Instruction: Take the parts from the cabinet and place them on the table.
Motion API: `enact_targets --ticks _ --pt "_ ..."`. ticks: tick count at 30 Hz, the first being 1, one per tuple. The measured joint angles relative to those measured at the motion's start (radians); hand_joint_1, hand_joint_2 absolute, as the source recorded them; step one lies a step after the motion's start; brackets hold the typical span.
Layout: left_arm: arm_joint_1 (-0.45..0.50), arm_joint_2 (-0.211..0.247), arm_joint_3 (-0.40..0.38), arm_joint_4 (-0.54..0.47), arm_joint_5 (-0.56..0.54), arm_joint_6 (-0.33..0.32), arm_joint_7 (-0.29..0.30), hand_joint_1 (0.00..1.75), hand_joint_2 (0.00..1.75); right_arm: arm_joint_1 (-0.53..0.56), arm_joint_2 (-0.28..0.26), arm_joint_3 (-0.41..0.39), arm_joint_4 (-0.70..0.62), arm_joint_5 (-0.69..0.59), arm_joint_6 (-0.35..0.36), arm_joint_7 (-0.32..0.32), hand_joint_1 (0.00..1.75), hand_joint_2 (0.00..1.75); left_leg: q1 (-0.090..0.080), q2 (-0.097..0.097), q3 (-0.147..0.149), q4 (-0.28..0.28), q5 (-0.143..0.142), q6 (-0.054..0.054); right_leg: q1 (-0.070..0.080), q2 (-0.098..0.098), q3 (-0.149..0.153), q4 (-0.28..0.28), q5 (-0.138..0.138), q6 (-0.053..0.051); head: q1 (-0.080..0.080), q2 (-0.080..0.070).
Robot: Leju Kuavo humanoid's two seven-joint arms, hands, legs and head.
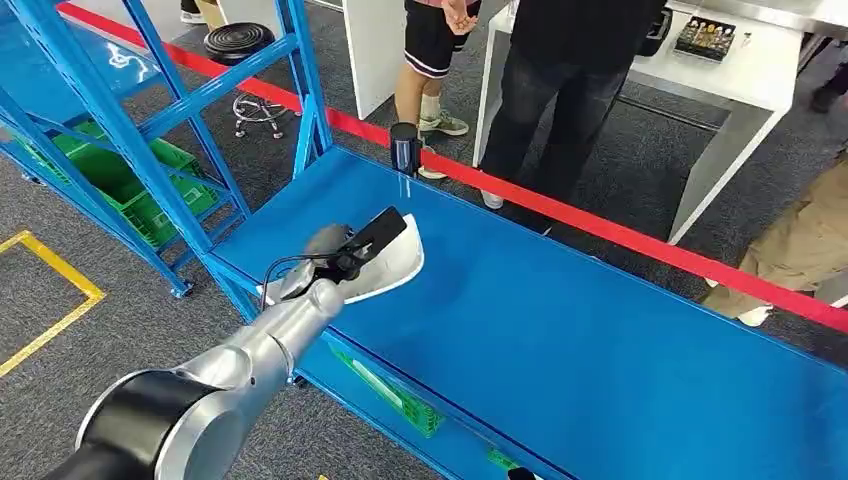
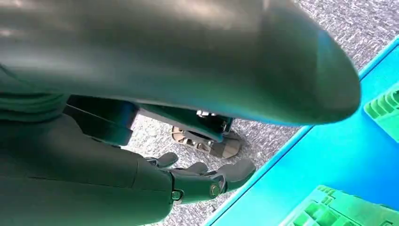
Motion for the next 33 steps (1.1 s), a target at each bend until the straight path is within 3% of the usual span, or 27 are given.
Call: enact_targets --ticks 21,26,30,33 --pt "0.004 0.018 0.007 0.000 0.015 -0.011 -0.012 1.75 1.75 -0.011 -0.001 0.019 0.000 0.017 0.034 0.000 0.00 0.00 0.000 0.000 0.000 0.000 0.000 0.000 0.000 0.000 0.000 0.000 0.000 0.000 0.000 0.000" --pt "0.007 0.019 0.021 -0.001 0.038 -0.008 -0.038 1.75 1.75 -0.014 -0.001 0.019 0.000 0.016 0.034 0.000 0.00 0.00 0.000 0.000 0.000 0.000 0.000 0.000 0.000 0.000 0.000 0.000 0.000 0.000 0.000 0.000" --pt "0.008 0.018 0.043 -0.003 0.079 -0.013 -0.109 1.75 1.75 -0.015 -0.002 0.019 0.000 0.013 0.034 0.001 0.00 0.00 0.000 0.000 0.000 0.000 0.000 0.000 0.000 0.000 0.000 0.000 0.000 0.000 0.000 0.000" --pt "0.011 0.009 0.072 -0.012 0.123 -0.044 -0.230 1.75 1.75 -0.016 -0.002 0.019 0.000 0.011 0.035 0.003 0.00 0.00 0.000 0.000 0.000 0.000 0.000 0.000 0.000 0.000 0.000 0.000 0.000 0.000 0.000 0.000"
